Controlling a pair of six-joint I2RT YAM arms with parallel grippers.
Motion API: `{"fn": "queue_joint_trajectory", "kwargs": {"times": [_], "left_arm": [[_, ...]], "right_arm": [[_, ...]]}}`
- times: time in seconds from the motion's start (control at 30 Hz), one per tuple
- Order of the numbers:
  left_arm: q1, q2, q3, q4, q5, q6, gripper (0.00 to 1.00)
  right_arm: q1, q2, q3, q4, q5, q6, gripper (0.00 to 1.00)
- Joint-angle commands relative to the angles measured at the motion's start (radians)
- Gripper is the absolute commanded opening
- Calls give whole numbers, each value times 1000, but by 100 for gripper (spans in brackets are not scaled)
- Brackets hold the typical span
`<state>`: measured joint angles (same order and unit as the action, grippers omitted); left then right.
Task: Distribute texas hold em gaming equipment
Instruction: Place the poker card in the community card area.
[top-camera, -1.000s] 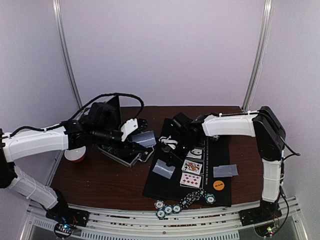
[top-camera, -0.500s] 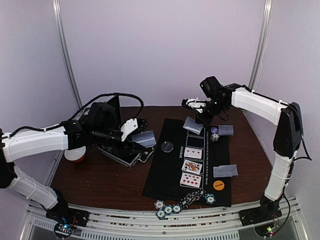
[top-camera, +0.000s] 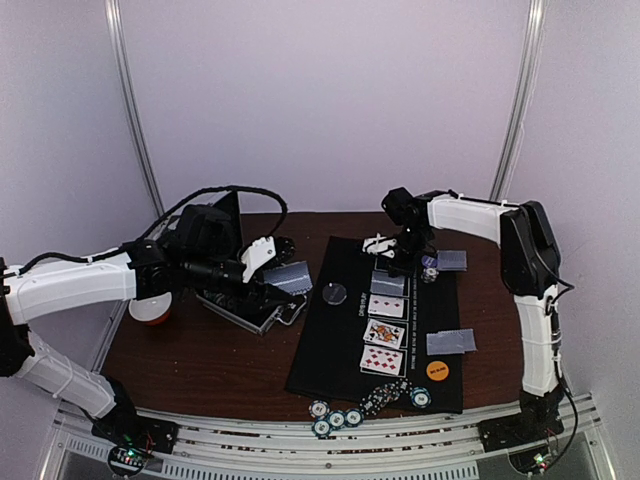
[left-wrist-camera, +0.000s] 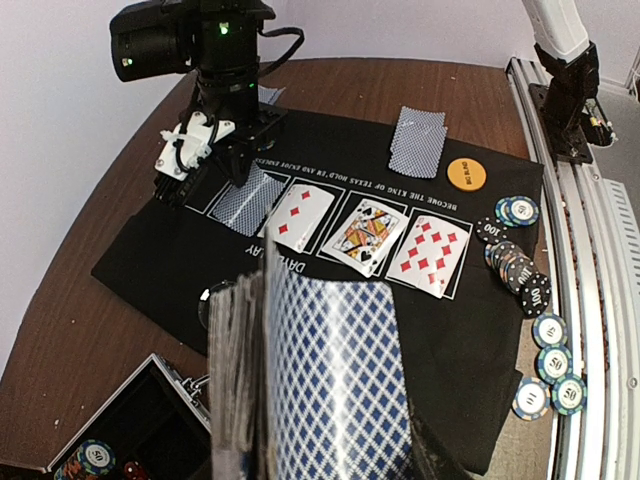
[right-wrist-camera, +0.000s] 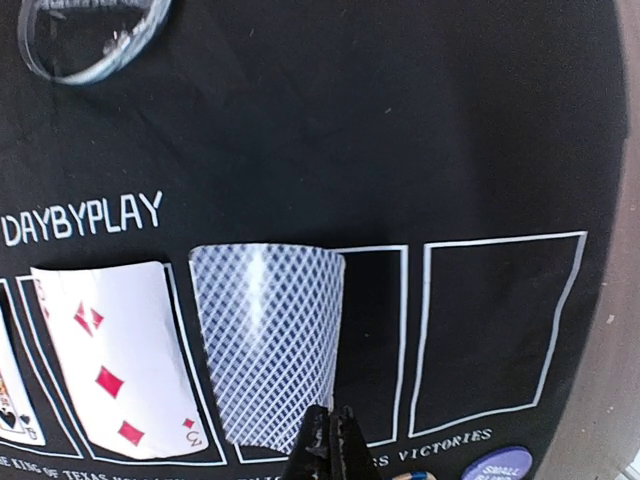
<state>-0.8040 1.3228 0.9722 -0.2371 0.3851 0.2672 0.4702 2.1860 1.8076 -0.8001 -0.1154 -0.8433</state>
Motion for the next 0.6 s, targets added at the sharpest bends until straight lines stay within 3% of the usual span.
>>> {"fn": "queue_joint_trajectory", "kwargs": {"times": [0.0, 0.4, 0.57], "left_arm": [[6, -15, 7, 39, 6, 1, 41], [6, -13, 6, 38, 4, 1, 41], [5, -11, 8, 38, 6, 1, 41]], "right_arm": [[-10, 21, 5, -27, 20, -48, 0], [-6, 15, -30, 29, 99, -95, 0], [-5, -37, -78, 101, 141, -48, 29]]}}
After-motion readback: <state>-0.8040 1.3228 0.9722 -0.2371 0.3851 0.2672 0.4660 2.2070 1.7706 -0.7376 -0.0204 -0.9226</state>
